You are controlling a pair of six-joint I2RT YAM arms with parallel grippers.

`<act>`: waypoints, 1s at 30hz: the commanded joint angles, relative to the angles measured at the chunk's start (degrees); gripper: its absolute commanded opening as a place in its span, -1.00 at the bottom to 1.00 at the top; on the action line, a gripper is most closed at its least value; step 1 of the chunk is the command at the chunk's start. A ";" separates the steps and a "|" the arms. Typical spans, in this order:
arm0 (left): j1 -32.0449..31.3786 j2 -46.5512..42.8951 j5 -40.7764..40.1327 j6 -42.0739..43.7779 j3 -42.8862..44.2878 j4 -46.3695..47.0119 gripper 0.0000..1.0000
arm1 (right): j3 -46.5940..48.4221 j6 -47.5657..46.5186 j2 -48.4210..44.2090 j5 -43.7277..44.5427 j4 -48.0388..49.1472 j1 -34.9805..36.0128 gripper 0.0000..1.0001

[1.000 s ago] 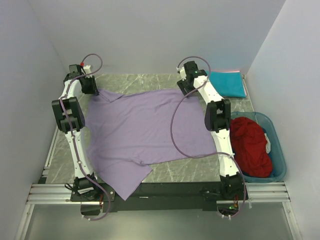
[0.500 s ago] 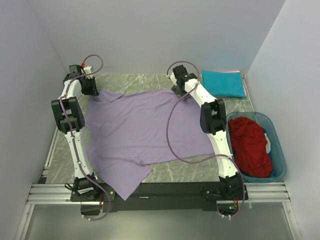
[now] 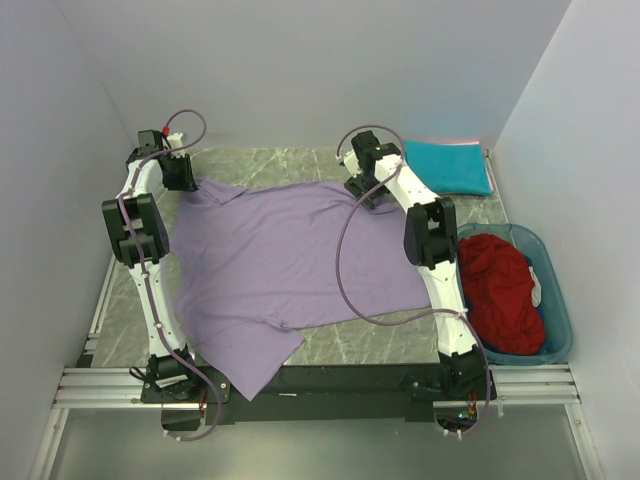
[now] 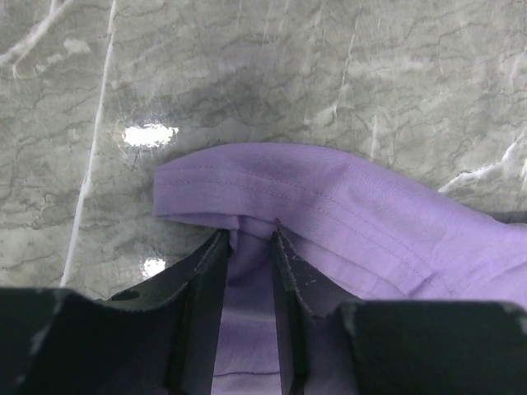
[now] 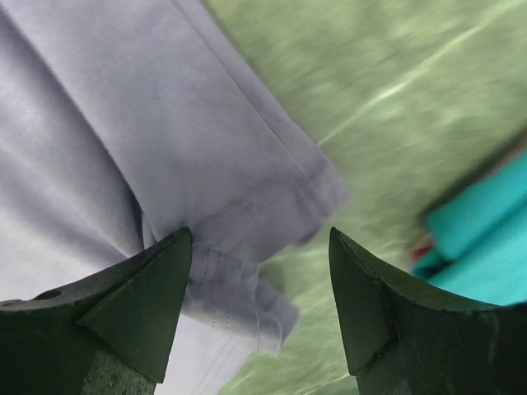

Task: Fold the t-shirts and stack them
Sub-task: Flatten the tshirt out

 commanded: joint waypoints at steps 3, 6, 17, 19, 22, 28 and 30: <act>0.21 -4.18 0.90 0.57 -0.89 -1.92 -0.32 | 0.63 3.25 -1.72 -9.68 -13.69 -0.32 0.48; 0.39 -4.19 0.90 0.83 -0.71 -2.19 -0.32 | 0.10 5.45 -3.30 -14.33 -16.25 -0.59 0.48; 0.30 -3.57 1.25 0.65 0.34 -2.63 -0.32 | -0.33 16.00 -10.77 -21.20 -4.49 -6.73 0.38; 0.39 -3.31 1.25 0.57 0.69 -2.80 -0.32 | -0.42 18.89 -10.86 -21.12 -1.85 -7.53 0.31; 0.30 -3.13 1.25 0.39 1.40 -2.98 -0.32 | 1.67 21.53 -8.24 -20.94 -1.14 -8.68 0.04; 0.30 -3.48 1.42 0.39 1.05 -2.98 -0.32 | 3.53 24.00 -3.75 -19.27 -1.76 -8.77 -0.09; 0.30 -3.66 1.25 0.65 0.78 -3.07 -0.32 | 3.27 24.79 -3.48 -18.57 -0.61 -8.85 -0.07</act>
